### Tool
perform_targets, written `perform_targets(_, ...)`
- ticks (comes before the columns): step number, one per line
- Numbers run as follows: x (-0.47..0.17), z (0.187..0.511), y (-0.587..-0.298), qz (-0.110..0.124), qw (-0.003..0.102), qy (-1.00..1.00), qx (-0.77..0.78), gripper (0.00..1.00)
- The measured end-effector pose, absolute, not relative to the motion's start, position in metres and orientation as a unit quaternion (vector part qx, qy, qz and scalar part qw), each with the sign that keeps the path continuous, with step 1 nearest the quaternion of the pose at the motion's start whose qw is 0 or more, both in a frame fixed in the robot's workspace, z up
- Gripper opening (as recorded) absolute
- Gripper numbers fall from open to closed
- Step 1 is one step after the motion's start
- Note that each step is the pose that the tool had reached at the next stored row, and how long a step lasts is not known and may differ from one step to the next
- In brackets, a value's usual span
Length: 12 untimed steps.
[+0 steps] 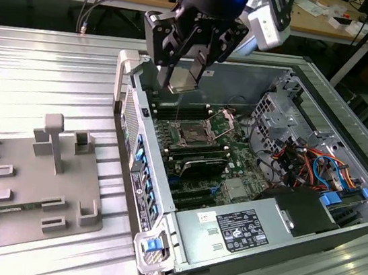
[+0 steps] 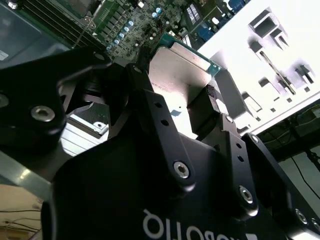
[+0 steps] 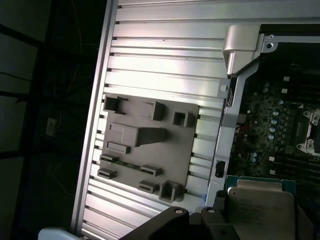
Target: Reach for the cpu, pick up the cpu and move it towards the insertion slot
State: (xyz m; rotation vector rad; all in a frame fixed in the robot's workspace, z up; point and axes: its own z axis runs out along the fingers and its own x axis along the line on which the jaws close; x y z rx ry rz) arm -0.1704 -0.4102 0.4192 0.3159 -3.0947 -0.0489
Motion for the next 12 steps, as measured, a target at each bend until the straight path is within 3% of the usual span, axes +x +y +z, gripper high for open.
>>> perform_targets(12, -0.149, 0.416, -0.393, -0.016, 0.015, -0.996, 0.091, 0.55)
